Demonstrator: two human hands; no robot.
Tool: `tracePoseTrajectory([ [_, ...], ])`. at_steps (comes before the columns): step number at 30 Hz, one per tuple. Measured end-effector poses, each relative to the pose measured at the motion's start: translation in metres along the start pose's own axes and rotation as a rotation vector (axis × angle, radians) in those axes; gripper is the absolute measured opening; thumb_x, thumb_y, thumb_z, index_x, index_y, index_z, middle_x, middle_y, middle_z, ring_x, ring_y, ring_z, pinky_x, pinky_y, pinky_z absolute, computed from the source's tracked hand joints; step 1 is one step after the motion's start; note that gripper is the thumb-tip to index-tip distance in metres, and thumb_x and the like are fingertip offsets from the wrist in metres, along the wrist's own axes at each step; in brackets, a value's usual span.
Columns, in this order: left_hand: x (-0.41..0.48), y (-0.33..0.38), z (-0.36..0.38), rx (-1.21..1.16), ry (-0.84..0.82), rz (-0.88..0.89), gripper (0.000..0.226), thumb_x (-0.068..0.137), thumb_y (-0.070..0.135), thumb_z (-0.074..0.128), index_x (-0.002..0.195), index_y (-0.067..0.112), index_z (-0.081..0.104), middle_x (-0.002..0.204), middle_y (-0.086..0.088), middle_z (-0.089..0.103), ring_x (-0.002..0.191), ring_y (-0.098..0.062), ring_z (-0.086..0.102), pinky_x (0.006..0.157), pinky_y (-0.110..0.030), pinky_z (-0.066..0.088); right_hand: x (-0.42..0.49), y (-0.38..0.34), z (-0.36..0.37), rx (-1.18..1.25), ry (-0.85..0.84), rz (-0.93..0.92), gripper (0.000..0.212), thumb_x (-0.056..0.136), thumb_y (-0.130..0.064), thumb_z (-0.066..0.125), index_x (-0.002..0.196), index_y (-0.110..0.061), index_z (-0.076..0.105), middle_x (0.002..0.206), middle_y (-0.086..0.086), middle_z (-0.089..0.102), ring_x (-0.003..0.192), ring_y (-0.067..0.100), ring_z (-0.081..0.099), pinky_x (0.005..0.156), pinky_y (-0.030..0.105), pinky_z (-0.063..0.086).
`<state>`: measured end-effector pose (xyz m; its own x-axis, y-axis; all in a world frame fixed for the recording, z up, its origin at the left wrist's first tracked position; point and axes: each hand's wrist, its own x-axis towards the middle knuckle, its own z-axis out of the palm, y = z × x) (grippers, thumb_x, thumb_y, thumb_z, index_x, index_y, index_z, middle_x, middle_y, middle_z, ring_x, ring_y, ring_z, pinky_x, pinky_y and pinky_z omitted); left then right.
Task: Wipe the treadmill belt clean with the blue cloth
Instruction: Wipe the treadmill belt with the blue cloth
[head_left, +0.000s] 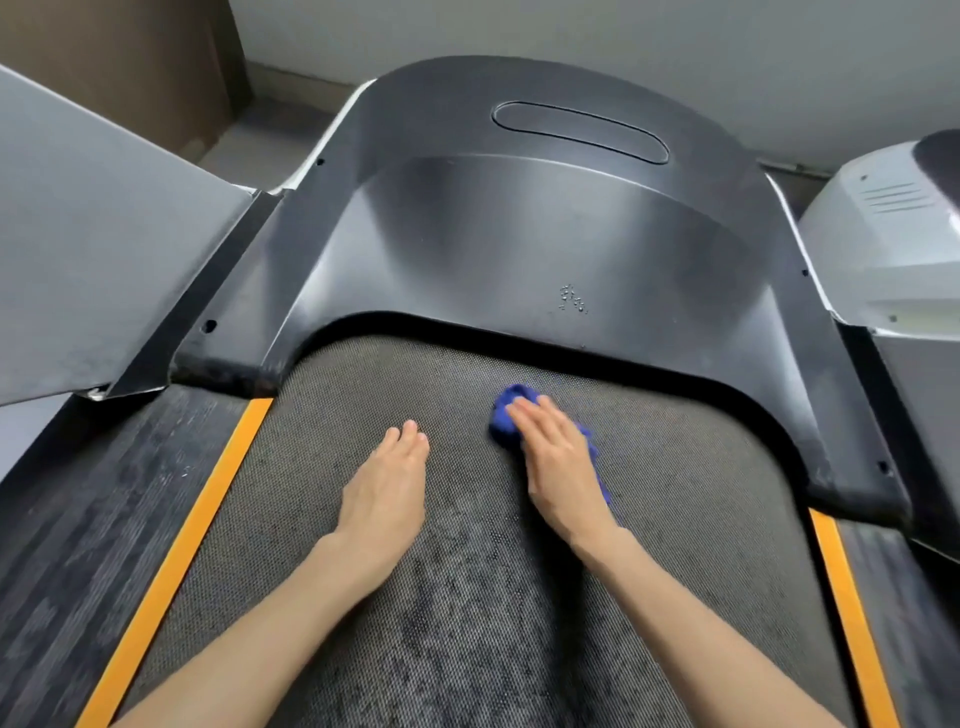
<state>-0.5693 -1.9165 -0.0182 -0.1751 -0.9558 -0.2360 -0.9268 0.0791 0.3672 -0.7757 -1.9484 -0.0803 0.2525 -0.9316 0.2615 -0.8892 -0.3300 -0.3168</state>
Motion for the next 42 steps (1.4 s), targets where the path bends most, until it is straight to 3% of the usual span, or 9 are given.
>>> tracePoseTrajectory([
  [3,0.000,-0.006,0.002,-0.025,-0.009,0.001,0.068,0.088,-0.008,0.036,0.148,0.015,0.014,0.157,0.001,0.003,0.144,-0.014,0.004,0.115,-0.031,0.017,-0.022,0.050,-0.022,-0.059,-0.095,-0.089,0.046,0.088,-0.006,0.046,0.133,-0.012,0.049,0.141,0.002,0.046,0.136,0.023,0.035,0.113,0.035,0.026],
  [7,0.002,-0.008,0.002,-0.001,-0.052,0.013,0.075,0.084,-0.009,0.043,0.148,0.013,0.012,0.157,-0.001,0.002,0.144,-0.015,0.003,0.117,-0.031,0.013,-0.041,0.108,-0.056,-0.098,0.237,0.735,0.049,0.080,-0.004,0.035,0.125,0.009,0.051,0.131,0.028,0.050,0.125,0.044,0.041,0.109,0.047,0.025],
  [9,0.003,-0.005,0.002,0.016,-0.051,0.009,0.075,0.084,-0.008,0.044,0.148,0.012,0.010,0.157,-0.002,0.001,0.144,-0.016,0.003,0.117,-0.030,0.012,-0.032,0.084,-0.050,-0.081,0.304,0.917,0.052,0.071,-0.002,0.034,0.116,0.011,0.055,0.123,0.031,0.053,0.117,0.049,0.044,0.101,0.046,0.028],
  [15,-0.005,0.001,0.006,0.167,-0.018,0.019,0.069,0.090,-0.003,0.038,0.148,0.009,0.003,0.157,-0.006,-0.004,0.144,-0.020,0.003,0.114,-0.030,0.017,-0.060,0.033,-0.032,-0.045,-0.087,0.035,0.066,0.069,0.005,0.039,0.132,-0.010,0.051,0.140,0.001,0.046,0.135,0.022,0.032,0.113,0.032,0.019],
  [22,-0.007,0.005,0.003,0.289,-0.049,0.036,0.065,0.093,0.000,0.034,0.147,0.006,0.000,0.157,-0.008,-0.005,0.144,-0.021,0.005,0.112,-0.030,0.022,-0.038,0.101,-0.066,-0.030,0.228,0.845,0.054,0.076,0.010,0.036,0.128,0.007,0.048,0.137,0.024,0.045,0.132,0.043,0.032,0.112,0.042,0.021],
  [24,-0.007,0.008,0.004,0.317,-0.049,0.026,0.064,0.093,0.000,0.034,0.147,0.004,0.000,0.156,-0.010,-0.004,0.144,-0.023,0.006,0.111,-0.030,0.025,-0.040,0.070,-0.053,0.032,0.200,0.616,0.052,0.071,0.003,0.035,0.118,0.003,0.058,0.124,0.021,0.056,0.123,0.043,0.044,0.105,0.045,0.031],
  [28,-0.005,0.008,0.002,0.336,-0.073,0.035,0.072,0.092,0.005,0.045,0.147,0.004,-0.001,0.156,-0.011,-0.003,0.144,-0.023,0.007,0.111,-0.028,0.025,-0.080,0.063,-0.055,0.090,-0.154,-0.019,0.041,0.092,-0.013,0.036,0.130,-0.014,0.053,0.141,-0.001,0.044,0.136,0.016,0.031,0.115,0.025,0.016],
  [34,-0.003,0.001,0.001,0.291,-0.090,0.038,0.069,0.093,0.003,0.041,0.148,0.008,0.000,0.157,-0.006,-0.003,0.144,-0.019,0.007,0.112,-0.029,0.022,-0.067,0.143,-0.074,-0.104,0.263,0.756,0.052,0.077,-0.006,0.029,0.116,0.012,0.058,0.124,0.032,0.054,0.116,0.050,0.049,0.105,0.054,0.032],
  [42,-0.007,0.004,0.003,0.320,-0.068,0.036,0.068,0.094,0.008,0.040,0.148,0.008,-0.001,0.157,-0.007,-0.004,0.144,-0.019,0.006,0.110,-0.026,0.025,-0.110,0.084,-0.081,-0.106,-0.144,-0.099,0.041,0.097,-0.028,0.035,0.129,-0.013,0.055,0.141,-0.002,0.045,0.134,0.019,0.036,0.114,0.032,0.024],
])
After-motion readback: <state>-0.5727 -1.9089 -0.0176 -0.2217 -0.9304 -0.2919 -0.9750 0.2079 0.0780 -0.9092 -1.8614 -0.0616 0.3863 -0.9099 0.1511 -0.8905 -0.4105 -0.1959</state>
